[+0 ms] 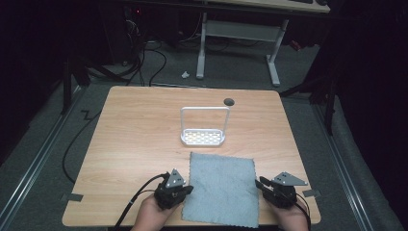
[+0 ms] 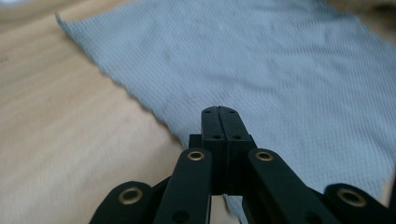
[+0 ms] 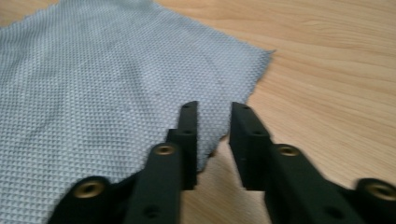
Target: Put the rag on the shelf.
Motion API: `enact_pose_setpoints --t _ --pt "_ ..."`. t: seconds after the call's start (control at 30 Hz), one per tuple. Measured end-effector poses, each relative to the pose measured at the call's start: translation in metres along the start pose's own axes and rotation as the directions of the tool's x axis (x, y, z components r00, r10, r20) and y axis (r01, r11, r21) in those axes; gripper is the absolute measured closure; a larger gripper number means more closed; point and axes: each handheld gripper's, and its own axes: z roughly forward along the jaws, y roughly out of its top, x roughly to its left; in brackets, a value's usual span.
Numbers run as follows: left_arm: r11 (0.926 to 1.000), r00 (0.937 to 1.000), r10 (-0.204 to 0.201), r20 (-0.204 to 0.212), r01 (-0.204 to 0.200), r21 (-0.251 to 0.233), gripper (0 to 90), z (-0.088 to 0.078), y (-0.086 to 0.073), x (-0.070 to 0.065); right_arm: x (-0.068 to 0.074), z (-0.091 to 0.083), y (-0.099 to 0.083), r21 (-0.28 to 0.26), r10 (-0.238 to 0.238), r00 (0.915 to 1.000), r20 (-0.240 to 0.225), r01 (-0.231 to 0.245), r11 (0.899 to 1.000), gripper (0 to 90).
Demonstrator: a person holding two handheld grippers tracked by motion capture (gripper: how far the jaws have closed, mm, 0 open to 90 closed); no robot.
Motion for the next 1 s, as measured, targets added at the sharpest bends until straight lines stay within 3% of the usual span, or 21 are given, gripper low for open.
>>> enact_pose_setpoints --t 0.1,0.27,0.37,0.5,0.67,0.77,0.83,0.87,0.9,0.93,0.97,1.0 --pt "1.0 1.0 0.003 -0.008 -0.003 -0.001 89.8 0.017 0.016 0.005 0.006 0.004 0.002 0.039 -0.034 0.9994 0.01 0.034 0.999 90.0" --pt "0.9987 0.999 0.023 -0.039 -0.021 0.046 89.8 0.035 0.018 0.009 0.01 0.011 0.003 0.092 -0.056 0.9984 0.008 0.055 0.994 90.0" --pt "0.9995 0.9993 -0.002 -0.037 0.003 0.03 89.8 0.028 0.011 0.011 0.014 0.013 0.004 0.094 -0.064 0.998 0.001 0.063 0.994 90.0" --pt "0.9995 0.999 -0.006 -0.043 0.007 0.031 89.8 0.014 -0.001 0.015 0.025 0.02 0.009 0.092 -0.094 0.9954 -0.017 0.095 0.991 90.0" --pt "0.9991 0.9975 -0.021 -0.068 0.023 0.035 89.8 -0.008 -0.018 0.025 0.046 0.034 0.02 0.085 -0.168 0.9846 -0.046 0.172 0.981 90.0" --pt "0.9988 0.9966 -0.045 -0.068 0.046 0.017 89.8 -0.015 -0.024 0.029 0.051 0.038 0.022 0.081 -0.179 0.982 -0.061 0.183 0.98 90.0" --pt "0.992 0.991 -0.125 -0.048 0.123 -0.028 89.8 -0.018 -0.031 0.03 0.056 0.041 0.023 0.077 -0.201 0.978 -0.056 0.205 0.976 90.0" --pt "0.9968 0.9952 -0.08 -0.056 0.08 0.0 89.8 -0.02 -0.031 0.033 0.057 0.041 0.023 0.074 -0.203 0.9778 -0.054 0.206 0.976 90.0" --pt "0.9912 0.9904 -0.131 -0.045 0.13 -0.026 89.8 -0.018 -0.031 0.03 0.057 0.041 0.023 0.073 -0.204 0.9774 -0.054 0.208 0.975 90.0" --pt "0.9966 0.995 -0.082 -0.058 0.082 -0.001 89.8 -0.02 -0.031 0.033 0.057 0.041 0.023 0.071 -0.205 0.9772 -0.054 0.209 0.975 90.0" --pt "0.9965 0.9947 -0.084 -0.058 0.084 -0.002 89.8 -0.02 -0.031 0.033 0.057 0.041 0.023 0.071 -0.206 0.9769 -0.056 0.21 0.975 90.0" --pt "0.9882 0.9875 -0.15 -0.048 0.149 -0.038 89.8 -0.018 -0.032 0.028 0.057 0.04 0.023 0.07 -0.203 0.9771 -0.062 0.208 0.976 90.0"
